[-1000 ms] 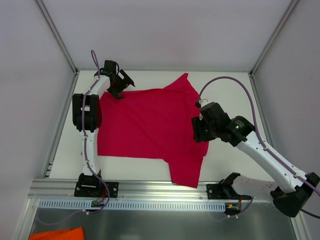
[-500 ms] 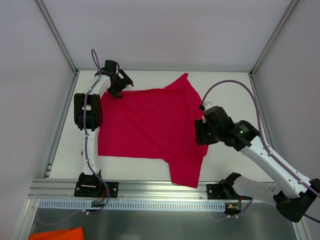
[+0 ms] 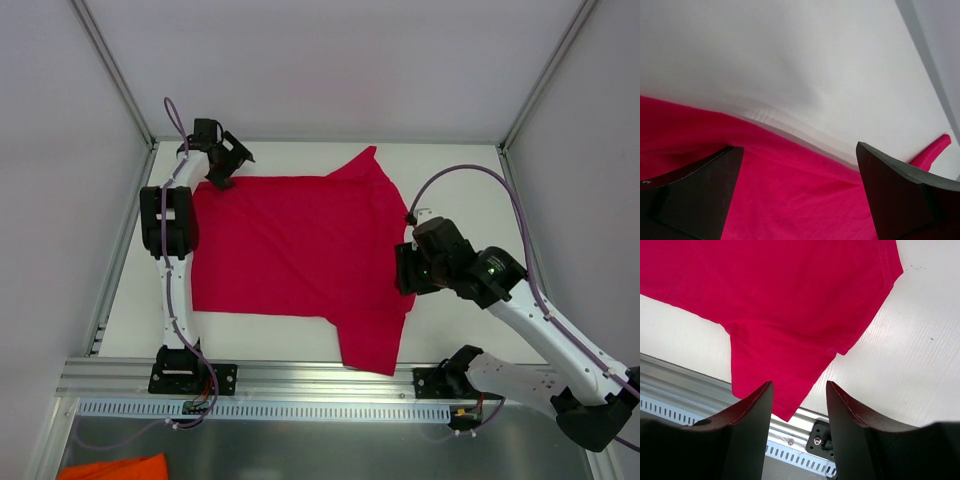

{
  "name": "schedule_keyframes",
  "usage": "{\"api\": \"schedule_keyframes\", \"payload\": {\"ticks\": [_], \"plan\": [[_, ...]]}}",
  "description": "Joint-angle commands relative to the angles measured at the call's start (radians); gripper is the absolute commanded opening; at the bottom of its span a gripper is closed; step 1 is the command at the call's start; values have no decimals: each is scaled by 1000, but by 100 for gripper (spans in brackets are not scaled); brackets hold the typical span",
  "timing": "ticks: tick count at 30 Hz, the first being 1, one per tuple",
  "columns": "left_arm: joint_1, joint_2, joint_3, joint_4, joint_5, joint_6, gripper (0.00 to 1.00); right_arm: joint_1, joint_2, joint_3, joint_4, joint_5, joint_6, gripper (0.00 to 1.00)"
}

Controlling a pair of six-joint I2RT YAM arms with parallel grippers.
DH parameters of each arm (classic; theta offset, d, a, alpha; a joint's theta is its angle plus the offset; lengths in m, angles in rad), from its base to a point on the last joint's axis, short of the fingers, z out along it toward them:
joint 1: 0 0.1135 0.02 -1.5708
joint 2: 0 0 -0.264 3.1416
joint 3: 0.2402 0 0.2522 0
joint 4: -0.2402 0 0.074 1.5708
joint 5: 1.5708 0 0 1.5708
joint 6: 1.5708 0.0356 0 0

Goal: Fold and stack the t-shirts
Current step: Flatten out the tshirt

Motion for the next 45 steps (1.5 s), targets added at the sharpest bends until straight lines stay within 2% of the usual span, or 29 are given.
{"api": "schedule_keyframes", "payload": {"ticks": [1,6,15,19,21,23,25,26,27,28,29,30,32,33,36,39,45], "plan": [[35,33,36,87,23,-10,99,-4,-21,0,-16,6,27,50],[47,67,99,113,31,22,99,-1,-31,-12,-16,-3,40,50],[50,13,49,309,83,82,99,-3,-27,-49,0,1,40,50],[49,-83,-25,400,130,53,99,-6,86,-8,48,46,-53,50],[49,-151,-77,453,179,29,99,-33,215,35,102,49,-101,50],[45,-233,-155,491,228,1,99,-81,371,124,182,-18,-143,48],[36,-330,-217,502,244,2,99,-164,480,188,250,-158,-140,45],[32,-362,-276,508,251,21,99,-188,539,274,304,-208,-135,44],[23,-390,-300,496,265,31,99,-223,659,328,318,-256,-131,43],[19,-445,-350,481,267,36,99,-237,723,390,319,-267,-128,43],[21,-471,-379,487,281,35,99,-250,784,526,313,-275,-131,42],[21,-497,-407,481,299,35,99,-270,901,599,300,-275,-134,42],[19,-589,-513,482,307,16,99,-294,1011,729,261,-292,-128,42],[18,-618,-550,487,310,18,99,-319,1110,853,248,-316,-124,42],[15,-744,-669,467,313,22,99,-360,1279,1098,172,-353,-120,42],[9,-797,-741,409,314,59,99,-401,1349,1204,160,-370,-83,43],[3,-910,-805,328,330,114,99,-449,1436,1210,283,-414,4,43]]}}
